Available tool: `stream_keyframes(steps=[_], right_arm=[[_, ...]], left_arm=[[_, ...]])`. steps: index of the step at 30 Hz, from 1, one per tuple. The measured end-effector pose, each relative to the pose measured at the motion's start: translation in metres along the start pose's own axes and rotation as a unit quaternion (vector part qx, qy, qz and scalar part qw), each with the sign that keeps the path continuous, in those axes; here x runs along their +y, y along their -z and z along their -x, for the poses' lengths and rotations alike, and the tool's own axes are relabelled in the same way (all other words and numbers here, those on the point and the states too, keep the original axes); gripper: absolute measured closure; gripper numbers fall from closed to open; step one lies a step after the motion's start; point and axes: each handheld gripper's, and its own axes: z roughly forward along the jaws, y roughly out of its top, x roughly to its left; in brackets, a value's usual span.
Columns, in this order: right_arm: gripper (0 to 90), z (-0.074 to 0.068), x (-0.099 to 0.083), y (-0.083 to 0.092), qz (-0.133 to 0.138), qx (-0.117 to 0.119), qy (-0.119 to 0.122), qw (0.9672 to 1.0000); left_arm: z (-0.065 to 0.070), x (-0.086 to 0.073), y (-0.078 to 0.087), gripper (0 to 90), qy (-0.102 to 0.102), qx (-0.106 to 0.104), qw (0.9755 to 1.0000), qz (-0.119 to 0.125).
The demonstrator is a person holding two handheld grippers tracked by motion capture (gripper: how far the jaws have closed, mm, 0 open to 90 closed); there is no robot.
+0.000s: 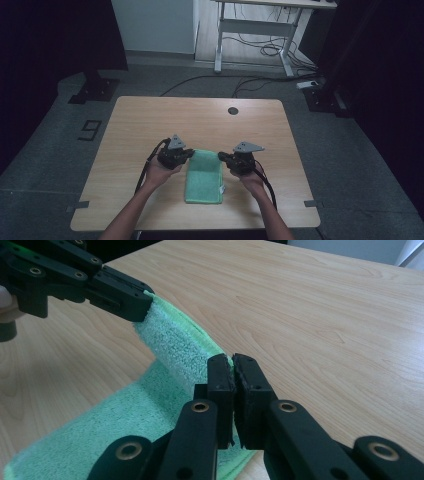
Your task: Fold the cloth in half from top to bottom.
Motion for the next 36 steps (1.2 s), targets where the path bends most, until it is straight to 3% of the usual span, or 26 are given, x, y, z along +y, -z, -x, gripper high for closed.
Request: stream_keyframes(steps=[20,26,36], right_arm=[[86.5,-0.013,-0.015,0.006,0.001,0.020,-0.010,0.9997],[86.4,-0.030,-0.026,0.019,0.008,0.039,-0.001,0.9992],[86.4,-0.044,-0.051,0.028,-0.010,0.065,-0.004,0.9979]], left_arm=[[0.008,-0.018,0.008,86.7,0.022,-0.017,0.9996,0.007],[0.022,-0.030,0.021,86.7,0.016,-0.027,0.9994,0.016],[0.043,-0.059,0.030,86.2,0.011,-0.045,0.9989,0.004]])
